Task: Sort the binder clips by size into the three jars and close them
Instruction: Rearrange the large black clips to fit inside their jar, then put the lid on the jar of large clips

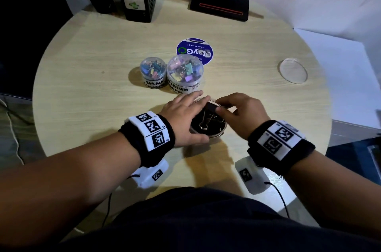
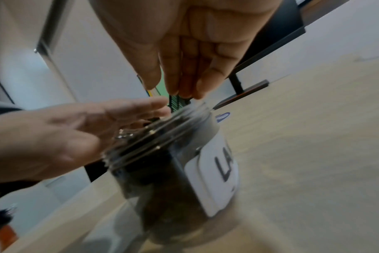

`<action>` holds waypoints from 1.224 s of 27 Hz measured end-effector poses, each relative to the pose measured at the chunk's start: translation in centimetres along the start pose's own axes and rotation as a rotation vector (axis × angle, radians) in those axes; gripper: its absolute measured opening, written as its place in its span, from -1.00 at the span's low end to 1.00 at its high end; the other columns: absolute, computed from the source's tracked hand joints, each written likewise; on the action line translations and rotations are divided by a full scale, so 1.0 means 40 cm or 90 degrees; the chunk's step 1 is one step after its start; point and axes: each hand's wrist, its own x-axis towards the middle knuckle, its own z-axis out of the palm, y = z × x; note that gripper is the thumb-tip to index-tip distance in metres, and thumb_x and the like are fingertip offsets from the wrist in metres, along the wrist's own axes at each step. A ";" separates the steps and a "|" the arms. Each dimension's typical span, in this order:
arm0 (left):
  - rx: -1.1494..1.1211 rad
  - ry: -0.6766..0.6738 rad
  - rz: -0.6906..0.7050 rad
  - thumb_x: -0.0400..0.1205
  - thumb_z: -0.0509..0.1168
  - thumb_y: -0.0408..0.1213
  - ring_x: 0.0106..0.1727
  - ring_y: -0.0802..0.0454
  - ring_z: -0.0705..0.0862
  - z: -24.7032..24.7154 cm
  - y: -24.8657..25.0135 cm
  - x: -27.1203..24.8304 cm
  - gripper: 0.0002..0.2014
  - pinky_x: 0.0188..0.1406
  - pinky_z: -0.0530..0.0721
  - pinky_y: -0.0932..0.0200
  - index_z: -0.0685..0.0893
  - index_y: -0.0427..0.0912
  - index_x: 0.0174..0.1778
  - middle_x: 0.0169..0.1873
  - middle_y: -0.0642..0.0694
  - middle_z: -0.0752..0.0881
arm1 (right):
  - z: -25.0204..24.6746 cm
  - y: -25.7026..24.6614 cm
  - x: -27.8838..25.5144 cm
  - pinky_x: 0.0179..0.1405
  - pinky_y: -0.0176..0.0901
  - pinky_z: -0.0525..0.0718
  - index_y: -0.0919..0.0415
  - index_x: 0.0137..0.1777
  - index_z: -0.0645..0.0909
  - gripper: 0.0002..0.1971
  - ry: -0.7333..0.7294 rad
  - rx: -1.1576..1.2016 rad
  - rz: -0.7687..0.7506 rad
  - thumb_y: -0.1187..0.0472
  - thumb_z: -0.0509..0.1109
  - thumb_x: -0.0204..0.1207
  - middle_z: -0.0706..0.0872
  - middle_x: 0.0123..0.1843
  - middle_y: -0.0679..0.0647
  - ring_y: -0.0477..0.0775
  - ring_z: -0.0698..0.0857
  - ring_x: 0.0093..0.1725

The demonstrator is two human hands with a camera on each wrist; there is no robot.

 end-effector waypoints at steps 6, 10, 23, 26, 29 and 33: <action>-0.093 -0.002 0.015 0.61 0.22 0.12 0.65 0.07 -0.02 0.006 0.016 0.055 -0.18 0.60 -0.03 0.17 -0.07 -0.07 0.65 0.66 0.04 -0.07 | -0.029 0.088 0.044 0.04 -0.27 0.43 0.02 0.21 0.67 -0.69 -0.062 -0.122 0.119 0.01 0.41 0.49 0.67 0.24 0.00 0.02 0.65 0.14; -0.065 -0.018 0.022 0.61 0.23 0.08 0.65 0.10 0.02 -0.005 0.020 0.102 -0.21 0.60 0.02 0.14 -0.03 -0.03 0.65 0.66 0.10 -0.06 | -0.073 0.153 0.085 0.20 -0.16 0.51 0.02 0.30 0.60 -0.58 -0.093 -0.146 0.252 -0.04 0.43 0.46 0.64 0.33 0.03 0.09 0.62 0.25; -0.040 0.038 -0.028 0.65 0.07 0.17 0.65 0.01 0.05 -0.009 0.062 0.197 -0.29 0.60 0.04 0.04 -0.01 -0.01 0.65 0.66 0.04 -0.01 | -0.060 0.214 0.108 0.18 -0.06 0.63 0.00 0.37 0.54 -0.47 -0.220 -0.272 0.256 0.02 0.49 0.38 0.59 0.33 0.09 0.16 0.63 0.23; -0.123 0.091 -0.057 0.64 0.17 0.10 0.63 0.01 0.10 -0.010 0.062 0.175 -0.28 0.58 0.05 0.14 0.06 -0.09 0.64 0.64 -0.02 0.09 | -0.060 0.222 0.100 0.16 -0.04 0.64 -0.01 0.37 0.51 -0.52 -0.237 -0.297 0.230 0.03 0.44 0.43 0.50 0.37 0.09 0.16 0.61 0.23; -0.194 0.072 -0.109 0.53 0.40 -0.03 0.58 0.03 0.23 -0.006 0.057 0.156 -0.19 0.53 0.14 0.22 0.14 -0.05 0.63 0.58 -0.04 0.25 | -0.057 0.236 0.095 0.20 -0.03 0.62 -0.03 0.44 0.43 -0.48 -0.266 -0.334 0.216 0.00 0.39 0.47 0.39 0.45 0.06 0.14 0.55 0.31; -0.276 0.028 -0.144 0.41 0.53 -0.07 0.46 -0.01 0.42 -0.002 0.062 0.170 -0.15 0.45 0.36 0.17 0.23 0.08 0.58 0.47 -0.06 0.45 | -0.050 0.242 0.091 0.11 -0.05 0.63 -0.03 0.47 0.39 -0.47 -0.257 -0.327 0.209 0.06 0.34 0.48 0.38 0.46 0.04 0.15 0.55 0.30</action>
